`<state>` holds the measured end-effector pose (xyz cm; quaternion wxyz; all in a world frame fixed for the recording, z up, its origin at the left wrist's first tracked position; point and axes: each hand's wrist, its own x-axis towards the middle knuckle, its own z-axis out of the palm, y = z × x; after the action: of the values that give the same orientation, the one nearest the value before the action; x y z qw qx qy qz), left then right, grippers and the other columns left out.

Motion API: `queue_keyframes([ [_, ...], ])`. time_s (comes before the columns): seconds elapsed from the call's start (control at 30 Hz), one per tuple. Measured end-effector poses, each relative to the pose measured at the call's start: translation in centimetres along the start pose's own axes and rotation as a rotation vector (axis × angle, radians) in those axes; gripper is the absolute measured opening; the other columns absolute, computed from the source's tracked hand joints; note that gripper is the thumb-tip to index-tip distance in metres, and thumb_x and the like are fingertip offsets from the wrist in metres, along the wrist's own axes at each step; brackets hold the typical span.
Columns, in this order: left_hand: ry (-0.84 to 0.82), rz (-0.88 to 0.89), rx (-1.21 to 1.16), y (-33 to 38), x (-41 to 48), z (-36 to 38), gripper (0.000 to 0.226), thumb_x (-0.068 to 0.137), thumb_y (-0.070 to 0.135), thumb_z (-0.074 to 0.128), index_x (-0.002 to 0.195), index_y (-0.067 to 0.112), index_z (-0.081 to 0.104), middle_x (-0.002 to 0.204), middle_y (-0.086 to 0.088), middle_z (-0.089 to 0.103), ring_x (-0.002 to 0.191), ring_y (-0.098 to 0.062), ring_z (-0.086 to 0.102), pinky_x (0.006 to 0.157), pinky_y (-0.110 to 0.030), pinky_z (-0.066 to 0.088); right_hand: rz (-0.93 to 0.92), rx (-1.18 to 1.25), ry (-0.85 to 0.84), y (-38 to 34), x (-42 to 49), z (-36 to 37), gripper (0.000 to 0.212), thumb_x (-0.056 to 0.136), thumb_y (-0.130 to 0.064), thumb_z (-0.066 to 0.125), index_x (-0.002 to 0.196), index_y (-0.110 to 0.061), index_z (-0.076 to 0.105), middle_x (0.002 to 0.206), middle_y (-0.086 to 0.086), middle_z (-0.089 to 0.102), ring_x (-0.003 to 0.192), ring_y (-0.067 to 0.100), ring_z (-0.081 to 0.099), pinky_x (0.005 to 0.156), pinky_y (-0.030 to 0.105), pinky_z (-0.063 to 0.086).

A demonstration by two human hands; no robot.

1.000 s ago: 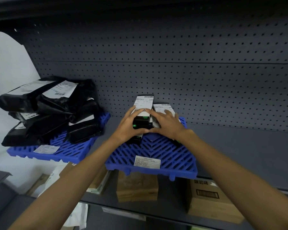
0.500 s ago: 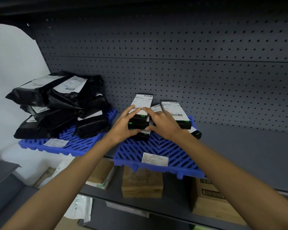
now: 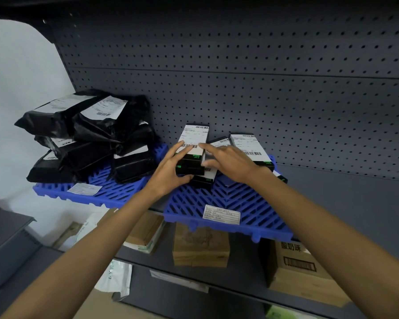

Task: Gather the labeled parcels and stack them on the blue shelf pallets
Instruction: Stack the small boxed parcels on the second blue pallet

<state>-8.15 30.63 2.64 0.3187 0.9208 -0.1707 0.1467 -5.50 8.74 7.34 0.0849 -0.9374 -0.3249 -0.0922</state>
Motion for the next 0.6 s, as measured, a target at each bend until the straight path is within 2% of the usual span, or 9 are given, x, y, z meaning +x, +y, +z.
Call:
queue_keyframes([
  [0.1,-0.054,-0.020,0.020,0.6,0.2,0.9,0.085,0.082,0.021,0.078,0.153,0.027,0.031,0.162,0.002,0.016,0.148,-0.015,0.019,0.119,-0.030,0.026,0.021,-0.013,0.013,0.8,-0.3,-0.3,0.059,0.100,-0.049,0.040,0.152,-0.023,0.029,0.119,0.014,0.065,0.111,0.035,0.058,0.089,0.040,0.044],
  [0.23,-0.119,-0.004,0.019,1.7,0.4,1.5,0.084,0.084,0.034,0.075,0.154,0.027,0.028,0.161,0.002,0.014,0.147,-0.014,0.019,0.113,-0.020,0.023,0.030,-0.036,0.009,1.6,-1.0,-0.6,0.052,0.103,-0.044,0.038,0.149,-0.021,0.034,0.126,0.012,0.063,0.116,0.033,0.055,0.096,0.041,0.043],
  [0.3,-0.151,-0.041,0.058,2.2,0.7,1.2,0.081,0.086,0.048,0.068,0.153,0.030,0.028,0.162,0.004,0.014,0.148,-0.018,0.015,0.119,-0.032,0.021,0.035,-0.027,0.026,2.2,-1.4,-0.9,0.050,0.102,-0.044,0.039,0.147,-0.021,0.038,0.129,0.011,0.062,0.119,0.031,0.054,0.098,0.040,0.042],
  [0.37,-0.164,-0.075,0.167,2.9,1.1,0.9,0.073,0.087,0.062,0.054,0.151,0.036,0.029,0.162,0.006,0.014,0.151,-0.026,0.003,0.122,-0.050,0.010,0.045,-0.019,0.047,2.8,-1.8,-1.1,0.051,0.102,-0.045,0.038,0.147,-0.021,0.040,0.134,0.011,0.059,0.123,0.030,0.053,0.101,0.040,0.040],
  [0.4,-0.160,-0.071,0.207,3.3,1.4,0.9,0.068,0.089,0.065,0.046,0.150,0.038,0.030,0.162,0.007,0.014,0.152,-0.028,-0.003,0.121,-0.054,0.004,0.054,-0.019,0.055,3.2,-2.0,-1.3,0.051,0.102,-0.046,0.038,0.146,-0.021,0.040,0.136,0.011,0.058,0.125,0.030,0.051,0.102,0.040,0.040],
  [0.47,-0.146,-0.016,0.267,4.3,2.2,1.1,0.063,0.093,0.066,0.036,0.149,0.038,0.031,0.162,0.007,0.017,0.152,-0.027,-0.005,0.121,-0.055,-0.002,0.075,-0.030,0.075,3.9,-2.5,-1.8,0.050,0.103,-0.046,0.037,0.147,-0.021,0.040,0.139,0.010,0.056,0.127,0.029,0.050,0.103,0.040,0.040],
  [0.6,-0.137,0.060,0.392,7.2,4.2,2.9,0.062,0.099,0.060,0.026,0.153,0.028,0.029,0.158,0.003,0.030,0.152,-0.024,0.008,0.122,-0.050,0.000,0.138,-0.002,0.102,6.1,-4.4,-2.2,0.050,0.103,-0.044,0.035,0.147,-0.020,0.041,0.143,0.010,0.052,0.131,0.029,0.046,0.106,0.042,0.038],
])
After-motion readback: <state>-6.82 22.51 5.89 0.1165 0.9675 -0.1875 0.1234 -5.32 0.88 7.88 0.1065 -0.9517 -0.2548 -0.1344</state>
